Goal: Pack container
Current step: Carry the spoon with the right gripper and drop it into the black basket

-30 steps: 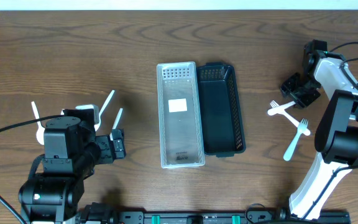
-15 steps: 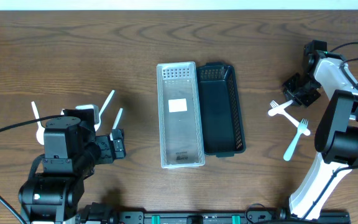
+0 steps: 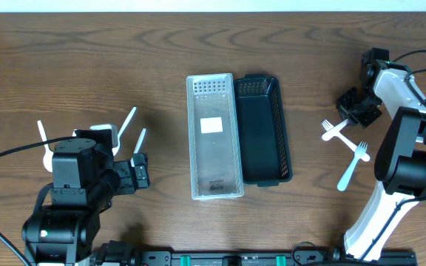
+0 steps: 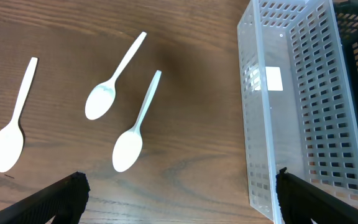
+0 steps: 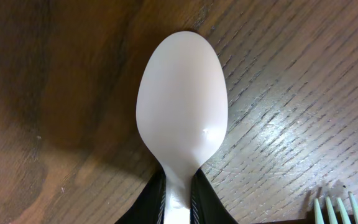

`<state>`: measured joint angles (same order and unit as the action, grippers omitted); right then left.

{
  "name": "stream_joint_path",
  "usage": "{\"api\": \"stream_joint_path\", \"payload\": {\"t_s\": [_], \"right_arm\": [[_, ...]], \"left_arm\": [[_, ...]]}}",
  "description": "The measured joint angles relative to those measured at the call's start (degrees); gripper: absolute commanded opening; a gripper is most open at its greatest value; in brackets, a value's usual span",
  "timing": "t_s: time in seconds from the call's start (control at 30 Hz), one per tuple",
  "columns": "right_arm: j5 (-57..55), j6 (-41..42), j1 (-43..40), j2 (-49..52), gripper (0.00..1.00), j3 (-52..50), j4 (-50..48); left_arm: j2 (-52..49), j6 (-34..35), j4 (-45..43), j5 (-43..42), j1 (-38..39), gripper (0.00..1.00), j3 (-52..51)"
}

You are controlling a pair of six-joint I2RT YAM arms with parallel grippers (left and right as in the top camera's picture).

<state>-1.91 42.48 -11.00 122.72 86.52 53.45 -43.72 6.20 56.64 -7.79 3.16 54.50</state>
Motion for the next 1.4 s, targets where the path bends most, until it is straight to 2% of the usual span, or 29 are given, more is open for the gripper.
{"api": "stream_joint_path", "payload": {"t_s": [0.33, 0.47, 0.57, 0.73, 0.83, 1.03, 1.27, 1.33, 1.37, 1.4], "right_arm": [[-1.03, -5.2, 1.05, -0.92, 0.01, 0.33, 1.92], [-1.51, -9.01, 4.24, -5.31, 0.01, 2.51, 5.46], [-1.79, -12.2, 8.92, -12.17, 0.01, 5.14, 7.06], [-1.79, -16.7, 21.77, -25.79, 0.01, 8.26, 9.29], [-1.51, -17.66, 28.48, -29.24, 0.01, 8.59, 12.39], [-1.51, -17.7, 36.09, -28.06, 0.01, 5.16, 13.38], [-1.46, -17.49, 38.91, -24.09, 0.02, -6.91, 4.09], [-1.51, -17.51, 38.93, -22.99, 0.06, -9.29, 2.51], [-1.49, -17.53, 38.95, -22.29, 0.17, -10.14, 1.97], [-1.42, -17.55, 38.95, -21.77, 0.34, -10.49, 1.73]], "left_arm": [[0.0, 0.0, 0.0, 0.0, 0.0, 0.98, 0.0], [0.0, 0.0, 0.0, 0.0, 0.0, 0.98, 0.0], [0.0, 0.0, 0.0, 0.0, 0.0, 0.98, 0.0], [0.0, 0.0, 0.0, 0.0, 0.0, 0.98, 0.0], [0.0, 0.0, 0.0, 0.0, 0.0, 0.98, 0.0], [0.0, 0.0, 0.0, 0.0, 0.0, 0.98, 0.0], [0.0, 0.0, -0.02, 0.0, 0.0, 0.98, 0.0], [0.0, 0.0, 0.0, 0.0, 0.0, 0.98, 0.0], [0.0, 0.0, 0.0, 0.0, 0.0, 0.98, 0.0], [0.0, 0.0, 0.0, 0.0, 0.0, 0.98, 0.0]]}}
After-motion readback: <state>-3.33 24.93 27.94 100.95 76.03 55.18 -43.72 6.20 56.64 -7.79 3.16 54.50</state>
